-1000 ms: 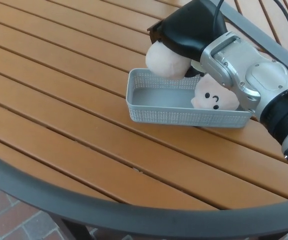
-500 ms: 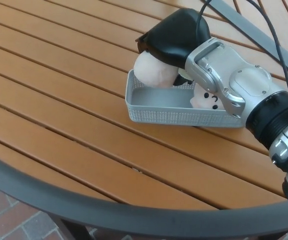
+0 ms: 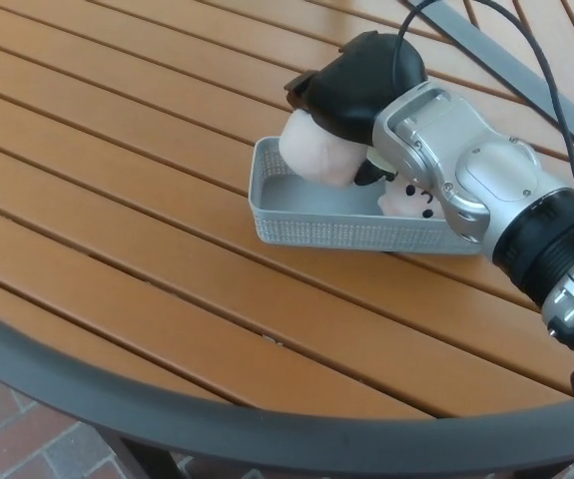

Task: The robot walks towards a desk kept outside and uses its right hand to pick up two emotional support dumplings one after the other and puts it in a container kept in front of it on the desk

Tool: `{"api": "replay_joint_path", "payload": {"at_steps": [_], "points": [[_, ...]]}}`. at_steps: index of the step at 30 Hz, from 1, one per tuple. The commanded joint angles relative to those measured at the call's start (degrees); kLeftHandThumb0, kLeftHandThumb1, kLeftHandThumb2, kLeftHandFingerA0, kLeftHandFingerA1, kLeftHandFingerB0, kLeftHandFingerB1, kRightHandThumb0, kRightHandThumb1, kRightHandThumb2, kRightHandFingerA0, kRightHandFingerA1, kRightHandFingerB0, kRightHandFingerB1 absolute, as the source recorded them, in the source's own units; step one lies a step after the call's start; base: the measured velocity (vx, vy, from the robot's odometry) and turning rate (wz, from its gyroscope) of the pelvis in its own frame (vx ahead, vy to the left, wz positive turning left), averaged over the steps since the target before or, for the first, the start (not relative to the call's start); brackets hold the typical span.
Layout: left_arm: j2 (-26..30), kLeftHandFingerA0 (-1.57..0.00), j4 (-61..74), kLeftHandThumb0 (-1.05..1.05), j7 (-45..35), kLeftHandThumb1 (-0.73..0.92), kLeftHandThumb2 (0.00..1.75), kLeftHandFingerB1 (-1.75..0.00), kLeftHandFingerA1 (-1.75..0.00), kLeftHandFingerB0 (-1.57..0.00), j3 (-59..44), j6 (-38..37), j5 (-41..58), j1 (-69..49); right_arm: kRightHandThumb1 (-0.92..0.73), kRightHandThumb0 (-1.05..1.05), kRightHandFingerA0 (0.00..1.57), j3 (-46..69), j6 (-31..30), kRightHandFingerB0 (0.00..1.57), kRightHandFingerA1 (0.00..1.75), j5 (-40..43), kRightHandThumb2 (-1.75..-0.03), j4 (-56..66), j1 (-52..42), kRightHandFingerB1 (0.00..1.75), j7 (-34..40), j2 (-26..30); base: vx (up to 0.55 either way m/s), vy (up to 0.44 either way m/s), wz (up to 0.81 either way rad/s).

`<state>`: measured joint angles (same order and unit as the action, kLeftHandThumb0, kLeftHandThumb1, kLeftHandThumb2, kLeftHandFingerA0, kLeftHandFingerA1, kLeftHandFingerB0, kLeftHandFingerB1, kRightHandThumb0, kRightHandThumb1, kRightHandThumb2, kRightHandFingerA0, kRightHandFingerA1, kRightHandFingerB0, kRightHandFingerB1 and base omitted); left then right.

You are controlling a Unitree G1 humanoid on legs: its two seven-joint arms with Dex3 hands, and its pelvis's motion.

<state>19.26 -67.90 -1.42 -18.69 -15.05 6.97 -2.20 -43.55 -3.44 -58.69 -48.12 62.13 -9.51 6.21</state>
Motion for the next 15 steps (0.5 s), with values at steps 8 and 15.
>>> {"api": "replay_joint_path", "payload": {"at_steps": [8, 15], "points": [[0.8, -0.85, -0.3, -0.32, -0.3, 0.54, 0.57, -0.55, -0.71, -0.8, 0.1, -1.0, -0.1, 0.6, -0.57, -1.0, 0.0, -0.4, -5.2, 0.0, 0.17, 0.3, -0.97, 2.4, -2.0, 0.1, -10.1, 0.7, 0.0, 0.0, 0.0], [0.7, -0.85, -0.4, -0.3, -0.6, 0.55, 0.56, -0.56, -0.73, -0.81, -0.3, -1.7, 0.3, 0.5, -0.58, -1.05, 0.0, -1.3, -5.8, 0.0, 0.19, 0.2, -1.02, 2.5, -1.7, 0.07, -12.4, 0.2, 0.0, 0.0, 0.0]]}}
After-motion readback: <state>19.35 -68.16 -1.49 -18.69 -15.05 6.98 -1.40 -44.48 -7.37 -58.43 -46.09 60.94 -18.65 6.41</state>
